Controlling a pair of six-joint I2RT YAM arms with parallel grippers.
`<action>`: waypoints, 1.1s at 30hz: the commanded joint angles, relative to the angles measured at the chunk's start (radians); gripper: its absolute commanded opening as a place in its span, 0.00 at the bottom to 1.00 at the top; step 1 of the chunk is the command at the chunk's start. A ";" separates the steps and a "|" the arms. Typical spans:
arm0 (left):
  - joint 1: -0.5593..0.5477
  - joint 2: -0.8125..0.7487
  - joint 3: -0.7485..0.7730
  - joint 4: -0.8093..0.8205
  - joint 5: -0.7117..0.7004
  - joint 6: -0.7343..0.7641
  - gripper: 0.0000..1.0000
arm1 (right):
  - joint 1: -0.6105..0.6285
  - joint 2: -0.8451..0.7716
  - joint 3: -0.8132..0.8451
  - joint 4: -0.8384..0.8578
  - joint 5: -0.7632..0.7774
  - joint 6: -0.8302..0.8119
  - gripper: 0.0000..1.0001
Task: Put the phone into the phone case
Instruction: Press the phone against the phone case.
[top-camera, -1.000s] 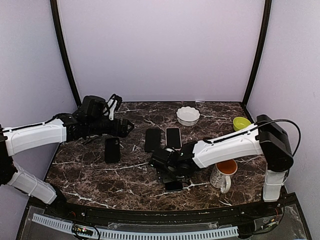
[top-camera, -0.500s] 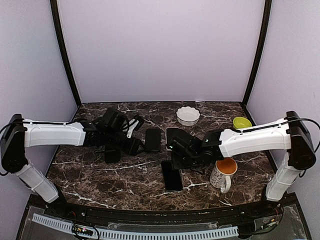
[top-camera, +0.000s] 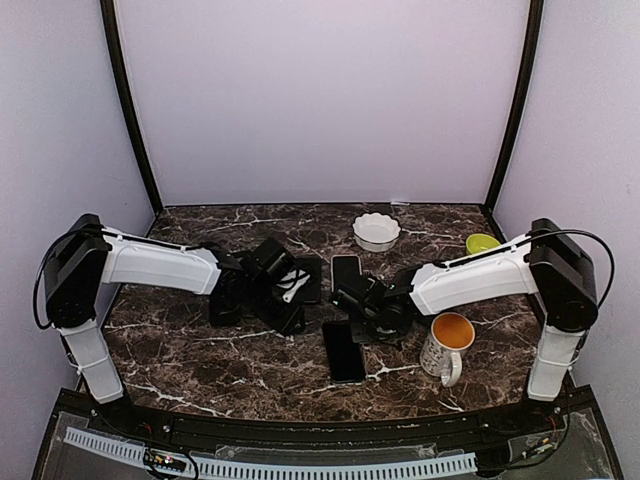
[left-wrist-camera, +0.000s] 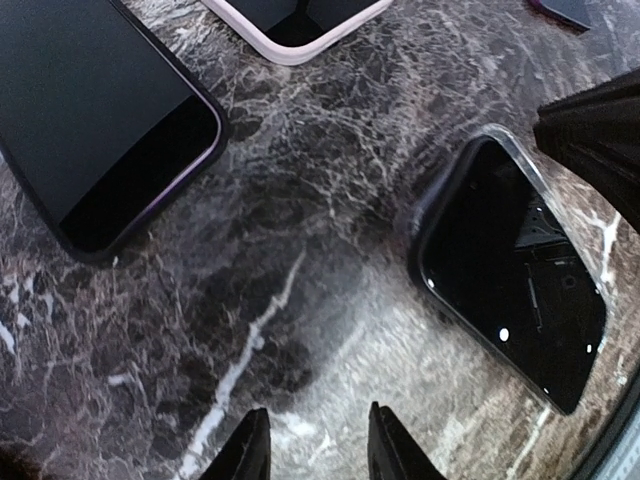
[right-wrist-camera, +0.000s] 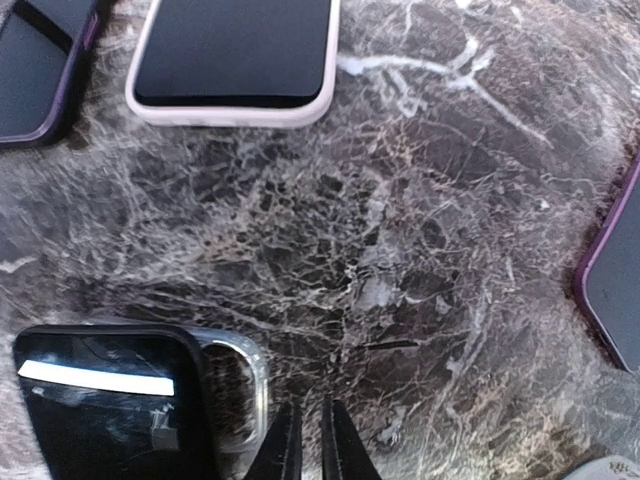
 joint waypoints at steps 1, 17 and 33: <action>-0.030 0.061 0.059 -0.053 -0.037 0.020 0.34 | -0.009 0.016 -0.023 0.041 -0.012 -0.004 0.05; -0.078 0.188 0.162 -0.055 -0.094 0.037 0.27 | -0.022 0.013 -0.072 0.207 -0.112 -0.056 0.03; -0.121 0.205 0.196 -0.065 -0.104 0.016 0.25 | -0.024 -0.121 -0.152 0.268 -0.135 -0.026 0.07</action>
